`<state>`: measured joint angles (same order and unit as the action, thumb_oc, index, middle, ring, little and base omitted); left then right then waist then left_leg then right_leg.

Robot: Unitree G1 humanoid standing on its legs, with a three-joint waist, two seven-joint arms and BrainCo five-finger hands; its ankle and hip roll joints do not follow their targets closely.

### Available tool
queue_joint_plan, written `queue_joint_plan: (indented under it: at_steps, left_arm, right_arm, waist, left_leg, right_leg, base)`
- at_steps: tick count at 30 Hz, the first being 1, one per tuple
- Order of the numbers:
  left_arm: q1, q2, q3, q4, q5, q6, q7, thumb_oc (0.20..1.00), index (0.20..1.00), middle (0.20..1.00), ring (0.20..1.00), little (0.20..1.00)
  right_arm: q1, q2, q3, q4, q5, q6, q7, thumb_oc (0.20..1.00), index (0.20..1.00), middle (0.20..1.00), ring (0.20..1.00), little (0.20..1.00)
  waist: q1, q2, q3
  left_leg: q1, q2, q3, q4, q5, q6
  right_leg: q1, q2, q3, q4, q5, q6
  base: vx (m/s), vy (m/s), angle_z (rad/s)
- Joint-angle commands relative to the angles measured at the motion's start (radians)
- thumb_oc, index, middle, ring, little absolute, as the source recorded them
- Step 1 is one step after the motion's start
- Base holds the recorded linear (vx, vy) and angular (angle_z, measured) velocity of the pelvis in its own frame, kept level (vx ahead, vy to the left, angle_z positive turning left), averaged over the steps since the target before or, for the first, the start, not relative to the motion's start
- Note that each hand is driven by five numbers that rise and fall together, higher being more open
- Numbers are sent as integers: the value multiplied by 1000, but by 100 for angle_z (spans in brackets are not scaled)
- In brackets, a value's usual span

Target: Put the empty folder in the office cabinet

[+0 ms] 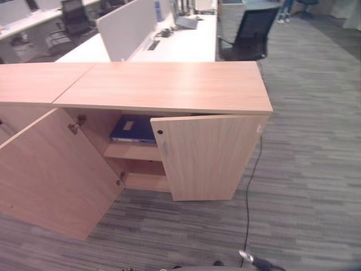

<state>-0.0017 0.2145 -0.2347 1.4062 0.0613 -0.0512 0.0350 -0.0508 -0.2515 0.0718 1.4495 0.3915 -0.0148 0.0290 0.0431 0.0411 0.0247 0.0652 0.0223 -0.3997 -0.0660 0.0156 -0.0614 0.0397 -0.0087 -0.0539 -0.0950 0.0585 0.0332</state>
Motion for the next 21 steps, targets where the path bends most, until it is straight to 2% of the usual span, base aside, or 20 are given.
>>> queue_joint_plan:
  at_steps: [1, 2, 3, 4, 5, 6, 7, 10, 12, 14, 15, 16, 17, 20, 21]
  left_arm:
    - [-72, 30, 28, 12, -74, 3, 36, 1000, 1000, 1000, 1000, 1000]
    - [-86, 38, 27, 3, -76, 2, 42, 1000, 1000, 1000, 1000, 1000]
    - [-111, 54, 2, -34, -70, -14, 53, 1000, 1000, 1000, 1000, 1000]
    - [-131, 40, 6, -50, -104, -18, 55, 1000, 1000, 1000, 1000, 1000]
    - [-137, 41, 12, -55, -112, -17, 56, 1000, 1000, 1000, 1000, 1000]
    - [-137, 41, 12, -55, -112, -17, 56, 1000, 1000, 1000, 1000, 1000]
    - [-136, 47, 18, -58, -112, -18, 60, 1000, 1000, 1000, 1000, 1000]
    - [-122, 45, 42, -56, -123, -24, 63, 1000, 1000, 1000, 1000, 1000]
    - [-100, 32, 74, -54, -141, -26, 63, 1000, 1000, 1000, 1000, 1000]
    - [-95, 32, 81, -54, -144, -27, 64, 1000, 1000, 1000, 1000, 1000]
    - [-89, 37, 96, -63, -155, -31, 69, 1000, 1000, 1000, 1000, 1000]
    - [-89, 39, 102, -70, -161, -35, 73, 1000, 1000, 1000, 1000, 1000]
    - [-89, 39, 102, -70, -161, -35, 73, 1000, 1000, 1000, 1000, 1000]
    - [-94, 44, 125, -103, -207, -50, 97, 1000, 1000, 1000, 1000, 1000]
    - [-31, 93, 159, -155, -217, -73, 83, 1000, 1000, 1000, 1000, 1000]
  right_arm:
    - [-3, 33, -9, 12, 21, -11, -62, 1000, 1000, 1000, 1000, 1000]
    - [5, 31, -4, 2, 21, -13, -60, 1000, 1000, 1000, 1000, 1000]
    - [16, 18, 32, -23, -16, -22, -54, 1000, 1000, 1000, 1000, 1000]
    - [19, -1, 27, -17, -53, -19, -64, 1000, 1000, 1000, 1000, 1000]
    - [17, -8, 20, -10, -64, -13, -68, 1000, 1000, 1000, 1000, 1000]
    - [16, -8, 19, -10, -64, -13, -68, 1000, 1000, 1000, 1000, 1000]
    - [12, -13, 13, -5, -66, -11, -72, 1000, 1000, 1000, 1000, 1000]
    - [10, -11, -1, -8, -51, -15, -80, 1000, 1000, 1000, 1000, 1000]
    - [18, 0, 7, -20, -49, -21, -76, 1000, 1000, 1000, 1000, 1000]
    - [20, 3, 9, -22, -46, -23, -74, 1000, 1000, 1000, 1000, 1000]
    - [22, 9, 14, -31, -40, -28, -73, 1000, 1000, 1000, 1000, 1000]
    - [22, 10, 16, -34, -40, -31, -75, 1000, 1000, 1000, 1000, 1000]
    - [22, 10, 17, -34, -40, -31, -75, 1000, 1000, 1000, 1000, 1000]
    - [18, 10, 10, -42, -34, -38, -88, 1000, 1000, 1000, 1000, 1000]
    - [29, 1, -13, -58, -22, -46, -87, 1000, 1000, 1000, 1000, 1000]
  waist:
    - [-10, -51, -2]
    - [-14, -51, 1]
    - [-14, -49, 28]
    - [-15, -50, 66]
    - [-15, -50, 80]
    - [-17, -50, 77]
    - [-13, -51, 86]
    - [-16, -49, 76]
    - [-12, -41, 62]
    - [-10, -38, 59]
    - [-5, -32, 53]
    - [-3, -29, 51]
    - [-3, -29, 51]
    - [2, -22, 53]
    - [11, -16, 55]
  left_leg:
    - [-53, -42, 46, 25, -3, -1]
    - [-61, -33, 40, 43, -5, -9]
    - [-109, -21, 45, 113, -7, -29]
    - [-185, -6, 134, 175, 6, -37]
    - [-218, 19, 218, 189, 16, -28]
    - [-222, 18, 217, 189, 18, -28]
    - [-238, 45, 291, 206, 18, -24]
    - [-239, 102, 388, 189, 46, -30]
    - [-199, 172, 453, 133, 95, -49]
    - [-190, 189, 460, 115, 114, -57]
    - [-182, 227, 478, 68, 165, -74]
    - [-177, 243, 487, 41, 186, -80]
    - [-176, 243, 488, 38, 188, -80]
    - [-192, 291, 524, -15, 236, -92]
    - [-194, 300, 520, -20, 226, -104]
  right_leg:
    - [-9, -26, -2, 36, -77, 56]
    - [-6, -21, -13, 38, -82, 50]
    - [3, -15, -54, 43, -94, 38]
    - [11, -23, -112, 57, -117, 30]
    - [12, -27, -133, 63, -120, 29]
    - [8, -28, -135, 63, -119, 29]
    - [17, -29, -153, 61, -121, 28]
    - [40, -24, -191, 40, -123, 22]
    - [74, -9, -211, 18, -138, 10]
    - [82, -4, -215, 15, -142, 7]
    - [87, 0, -226, 11, -150, 3]
    - [88, 1, -232, 10, -154, 3]
    - [88, 2, -232, 10, -154, 3]
    - [90, -8, -265, 8, -163, 6]
    - [101, -14, -271, 8, -180, 11]
  base:
    - [65, -338, 47]
    - [19, -431, 103]
    - [-130, -336, 143]
    - [-205, -291, 157]
    - [-179, -102, 125]
    - [-102, -79, 114]
    - [-45, -78, 90]
    - [-3, -79, 37]
    - [66, -61, 42]
    - [47, -21, 43]
    - [18, 18, 27]
    - [18, 19, 35]
    - [1, 23, 46]
    - [13, 48, 48]
    - [48, 42, 51]
